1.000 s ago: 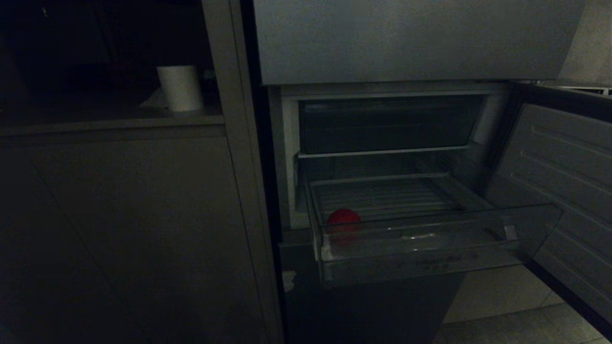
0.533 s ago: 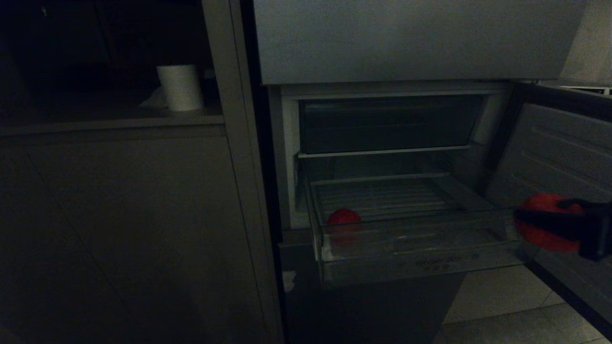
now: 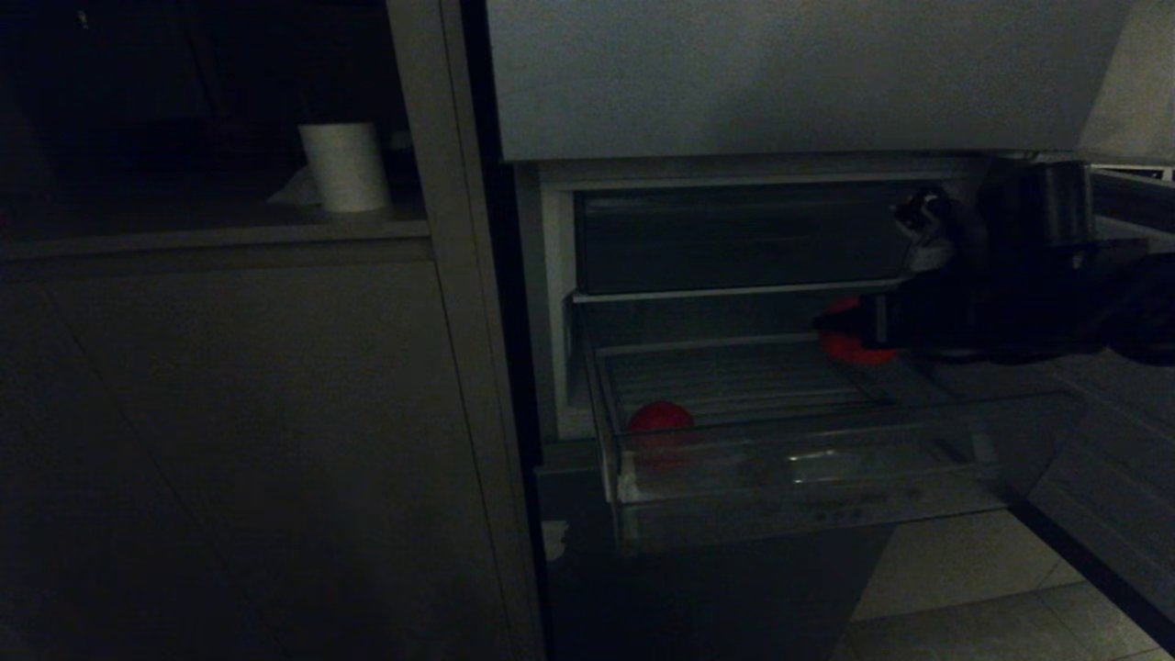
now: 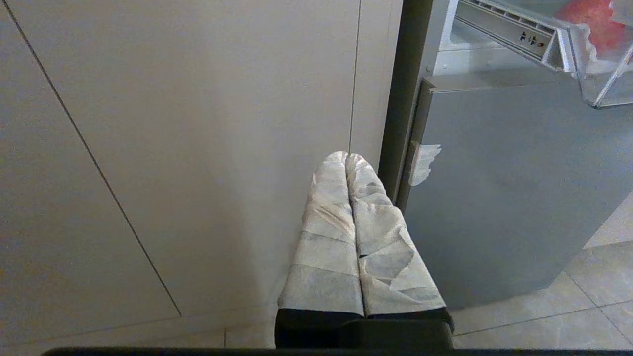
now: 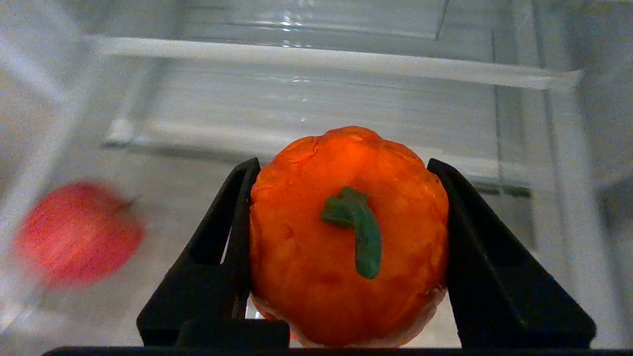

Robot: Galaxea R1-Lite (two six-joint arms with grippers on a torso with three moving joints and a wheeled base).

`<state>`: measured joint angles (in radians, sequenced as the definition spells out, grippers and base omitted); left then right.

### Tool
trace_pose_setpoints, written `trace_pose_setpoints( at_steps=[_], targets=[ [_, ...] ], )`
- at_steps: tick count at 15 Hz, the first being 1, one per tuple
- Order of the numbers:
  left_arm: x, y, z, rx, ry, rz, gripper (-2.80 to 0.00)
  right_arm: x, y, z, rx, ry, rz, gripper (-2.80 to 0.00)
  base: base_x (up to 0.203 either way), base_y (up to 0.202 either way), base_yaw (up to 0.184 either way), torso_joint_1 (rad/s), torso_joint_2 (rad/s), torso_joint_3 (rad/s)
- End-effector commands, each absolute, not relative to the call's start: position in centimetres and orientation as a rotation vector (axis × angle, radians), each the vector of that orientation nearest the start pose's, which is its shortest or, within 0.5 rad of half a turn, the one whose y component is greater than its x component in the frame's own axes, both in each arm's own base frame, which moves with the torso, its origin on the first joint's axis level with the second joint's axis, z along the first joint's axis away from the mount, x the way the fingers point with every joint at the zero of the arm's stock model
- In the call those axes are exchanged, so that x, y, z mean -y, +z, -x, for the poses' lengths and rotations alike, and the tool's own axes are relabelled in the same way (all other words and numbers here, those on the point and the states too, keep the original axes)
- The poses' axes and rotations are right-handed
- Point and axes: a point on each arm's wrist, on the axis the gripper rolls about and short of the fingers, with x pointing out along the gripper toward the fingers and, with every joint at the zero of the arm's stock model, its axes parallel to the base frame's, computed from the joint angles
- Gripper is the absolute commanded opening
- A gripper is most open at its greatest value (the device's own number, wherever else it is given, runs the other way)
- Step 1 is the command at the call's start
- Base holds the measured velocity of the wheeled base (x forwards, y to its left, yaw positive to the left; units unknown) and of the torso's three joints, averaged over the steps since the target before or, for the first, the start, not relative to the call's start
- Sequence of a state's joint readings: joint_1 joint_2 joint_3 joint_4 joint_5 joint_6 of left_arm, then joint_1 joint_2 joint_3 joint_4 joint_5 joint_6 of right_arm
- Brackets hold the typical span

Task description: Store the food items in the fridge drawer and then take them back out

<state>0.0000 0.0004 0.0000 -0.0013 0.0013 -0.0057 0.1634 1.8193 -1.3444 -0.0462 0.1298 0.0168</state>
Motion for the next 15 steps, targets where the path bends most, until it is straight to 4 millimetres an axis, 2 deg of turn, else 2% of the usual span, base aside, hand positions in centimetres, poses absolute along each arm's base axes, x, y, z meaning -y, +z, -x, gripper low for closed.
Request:
trace_pose_setpoints(
  at_steps=[1,2,4,8,11,12,13,15],
  targets=[
    [0.0,7.6,2.3,0.002,0.002,0.006,-2.8,-7.4,19.7,-39.0,-0.515,0.278,-0.015,-2.8,0.0,0.0,0.0,0.0,0.0,0.0],
    [0.0,7.6,2.3,0.002,0.002,0.006,-2.8,-7.7,19.4,-39.5,-0.517,0.273,-0.016,0.0,0.0,0.0,0.0,0.0,0.0,0.0],
    [0.0,7.6,2.3,0.002,0.002,0.006,-2.8,-7.9,18.4,-40.2,-0.526,0.271,-0.016,0.0,0.0,0.0,0.0,0.0,0.0,0.0],
    [0.0,7.6,2.3,0.002,0.002,0.006,-2.8,-7.9,18.8,-40.6,-0.487,0.272,-0.02,0.0,0.0,0.0,0.0,0.0,0.0,0.0],
    [0.0,7.6,2.3,0.002,0.002,0.006,-2.8,-8.0,22.3,-38.2,-0.409,0.291,-0.026,0.0,0.0,0.0,0.0,0.0,0.0,0.0],
    [0.0,7.6,2.3,0.002,0.002,0.006,-2.8,-8.2,24.0,-36.8,-0.372,0.303,-0.029,-1.31,0.0,0.0,0.0,0.0,0.0,0.0],
    [0.0,7.6,2.3,0.002,0.002,0.006,-2.8,-8.4,25.4,-35.1,-0.34,0.319,-0.03,-2.8,0.0,0.0,0.0,0.0,0.0,0.0],
    [0.0,7.6,2.3,0.002,0.002,0.006,-2.8,-8.9,27.2,-31.7,-0.302,0.359,-0.03,-2.8,0.0,0.0,0.0,0.0,0.0,0.0]
  ],
)
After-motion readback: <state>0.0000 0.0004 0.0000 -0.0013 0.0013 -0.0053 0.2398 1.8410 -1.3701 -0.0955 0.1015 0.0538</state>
